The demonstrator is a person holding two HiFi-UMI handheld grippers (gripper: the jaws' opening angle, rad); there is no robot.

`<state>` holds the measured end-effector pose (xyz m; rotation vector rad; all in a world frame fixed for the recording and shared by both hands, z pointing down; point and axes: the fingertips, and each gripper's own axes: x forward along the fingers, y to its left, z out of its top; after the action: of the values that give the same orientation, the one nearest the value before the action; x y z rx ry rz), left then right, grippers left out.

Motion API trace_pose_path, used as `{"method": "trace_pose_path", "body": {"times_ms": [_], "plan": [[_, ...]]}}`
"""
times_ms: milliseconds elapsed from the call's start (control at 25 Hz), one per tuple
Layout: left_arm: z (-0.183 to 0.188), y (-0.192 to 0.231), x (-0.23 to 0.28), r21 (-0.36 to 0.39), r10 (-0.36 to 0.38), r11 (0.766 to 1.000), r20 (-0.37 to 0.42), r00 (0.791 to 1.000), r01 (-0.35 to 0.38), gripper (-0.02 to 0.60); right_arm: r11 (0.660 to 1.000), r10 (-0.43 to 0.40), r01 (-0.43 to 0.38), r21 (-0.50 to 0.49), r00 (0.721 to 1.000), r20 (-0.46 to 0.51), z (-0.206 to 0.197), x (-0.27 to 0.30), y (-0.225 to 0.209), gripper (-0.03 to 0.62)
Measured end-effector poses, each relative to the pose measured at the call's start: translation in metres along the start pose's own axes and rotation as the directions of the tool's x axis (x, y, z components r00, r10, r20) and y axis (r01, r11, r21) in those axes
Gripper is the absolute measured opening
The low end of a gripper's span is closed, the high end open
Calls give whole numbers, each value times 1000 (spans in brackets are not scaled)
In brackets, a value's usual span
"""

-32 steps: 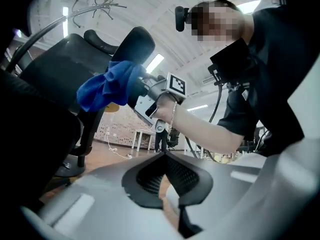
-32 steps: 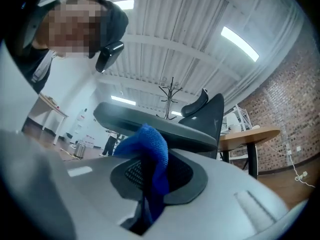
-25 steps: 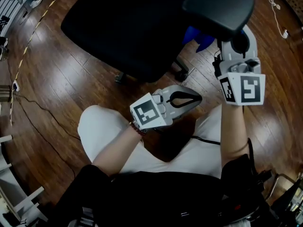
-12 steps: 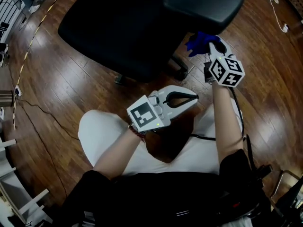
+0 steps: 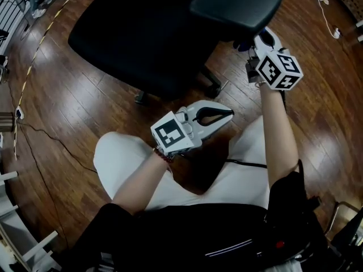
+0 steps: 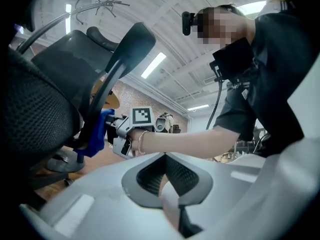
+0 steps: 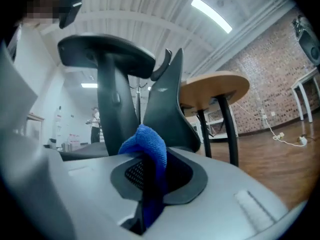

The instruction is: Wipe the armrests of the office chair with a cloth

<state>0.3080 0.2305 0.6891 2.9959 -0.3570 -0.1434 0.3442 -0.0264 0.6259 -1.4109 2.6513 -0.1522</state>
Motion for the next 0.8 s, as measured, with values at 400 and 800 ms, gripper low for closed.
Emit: {"method": "trace_pose_path", "body": {"times_ms": [400,800], "plan": [[35,0,4,124,-29,992,13,999,27,5,956,288,-271,-114,942,171,151,-7,53,32],[30,-7,3,126,-48,991,7,999,47,5,1000,21,-21,9,1000,-20,-8,-11,-2,32]]}}
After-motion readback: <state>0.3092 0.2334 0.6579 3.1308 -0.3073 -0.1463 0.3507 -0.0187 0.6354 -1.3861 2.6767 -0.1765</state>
